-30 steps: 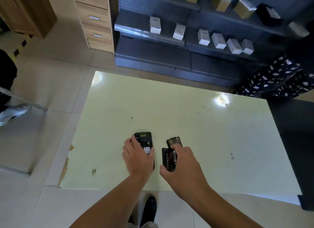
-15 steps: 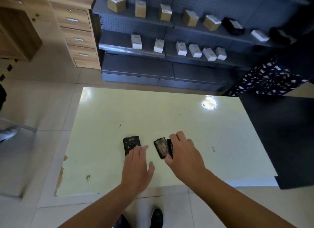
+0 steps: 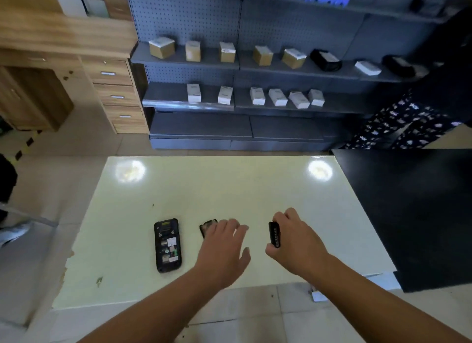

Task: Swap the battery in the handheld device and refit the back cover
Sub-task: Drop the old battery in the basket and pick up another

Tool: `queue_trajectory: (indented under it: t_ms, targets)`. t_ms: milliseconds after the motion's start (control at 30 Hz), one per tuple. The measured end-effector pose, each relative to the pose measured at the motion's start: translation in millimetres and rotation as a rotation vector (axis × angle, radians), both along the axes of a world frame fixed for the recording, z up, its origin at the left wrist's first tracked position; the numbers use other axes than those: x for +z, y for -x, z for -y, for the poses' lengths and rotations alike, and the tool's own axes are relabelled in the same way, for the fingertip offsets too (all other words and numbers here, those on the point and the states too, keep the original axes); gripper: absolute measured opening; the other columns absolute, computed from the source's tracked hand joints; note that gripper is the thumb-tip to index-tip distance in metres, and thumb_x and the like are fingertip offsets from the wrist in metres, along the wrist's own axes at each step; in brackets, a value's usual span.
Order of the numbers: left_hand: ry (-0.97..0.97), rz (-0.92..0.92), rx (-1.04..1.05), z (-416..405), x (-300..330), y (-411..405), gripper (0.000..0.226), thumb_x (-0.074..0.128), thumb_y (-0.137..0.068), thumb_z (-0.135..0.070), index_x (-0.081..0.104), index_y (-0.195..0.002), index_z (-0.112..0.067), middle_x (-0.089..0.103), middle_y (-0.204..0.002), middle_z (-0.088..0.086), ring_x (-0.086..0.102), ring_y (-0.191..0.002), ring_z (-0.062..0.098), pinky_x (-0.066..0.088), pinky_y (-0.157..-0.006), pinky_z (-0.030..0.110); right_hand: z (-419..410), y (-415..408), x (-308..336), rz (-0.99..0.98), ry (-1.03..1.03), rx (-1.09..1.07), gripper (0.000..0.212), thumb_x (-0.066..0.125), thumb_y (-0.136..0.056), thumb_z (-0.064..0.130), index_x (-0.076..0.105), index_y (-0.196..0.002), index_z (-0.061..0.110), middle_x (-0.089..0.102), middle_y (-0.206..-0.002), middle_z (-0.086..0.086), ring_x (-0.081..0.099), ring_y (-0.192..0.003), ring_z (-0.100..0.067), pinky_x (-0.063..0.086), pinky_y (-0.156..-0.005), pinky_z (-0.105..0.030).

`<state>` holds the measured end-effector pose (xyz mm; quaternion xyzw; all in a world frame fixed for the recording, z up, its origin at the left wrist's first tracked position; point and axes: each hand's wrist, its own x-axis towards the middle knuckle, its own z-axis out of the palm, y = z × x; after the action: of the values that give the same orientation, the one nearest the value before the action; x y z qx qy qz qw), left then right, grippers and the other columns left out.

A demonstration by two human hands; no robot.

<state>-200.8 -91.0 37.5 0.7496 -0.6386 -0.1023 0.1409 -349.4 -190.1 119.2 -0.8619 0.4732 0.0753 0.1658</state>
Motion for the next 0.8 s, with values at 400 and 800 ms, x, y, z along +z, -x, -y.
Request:
queue_trajectory:
  t_ms: [400, 800]
  targets:
    - [0.023, 0.133, 0.021, 155.8, 49.8, 214.5, 0.05, 0.049, -0.096, -0.047, 0.057, -0.138, -0.021, 0.063, -0.129, 0.001, 0.059, -0.116, 0.024, 0.044, -0.101, 0.038, 127.4, 214.9, 36.7, 0.076, 0.101, 0.0, 0.049, 0.069, -0.091, 0.039, 0.047, -0.13, 0.02, 0.047, -0.128, -0.003, 0.057, -0.101, -0.022, 0.055, -0.087, -0.033]
    - [0.03, 0.107, -0.135, 308.8, 51.5, 406.4, 0.051, 0.047, -0.095, -0.062, 0.061, -0.129, -0.027, 0.066, -0.122, -0.006, 0.061, -0.11, 0.016, 0.046, -0.1, 0.033, 249.9, 410.9, 22.5, 0.063, 0.09, -0.232, 0.049, 0.074, -0.088, 0.039, 0.047, -0.125, 0.022, 0.044, -0.123, -0.001, 0.057, -0.104, -0.022, 0.057, -0.088, -0.038]
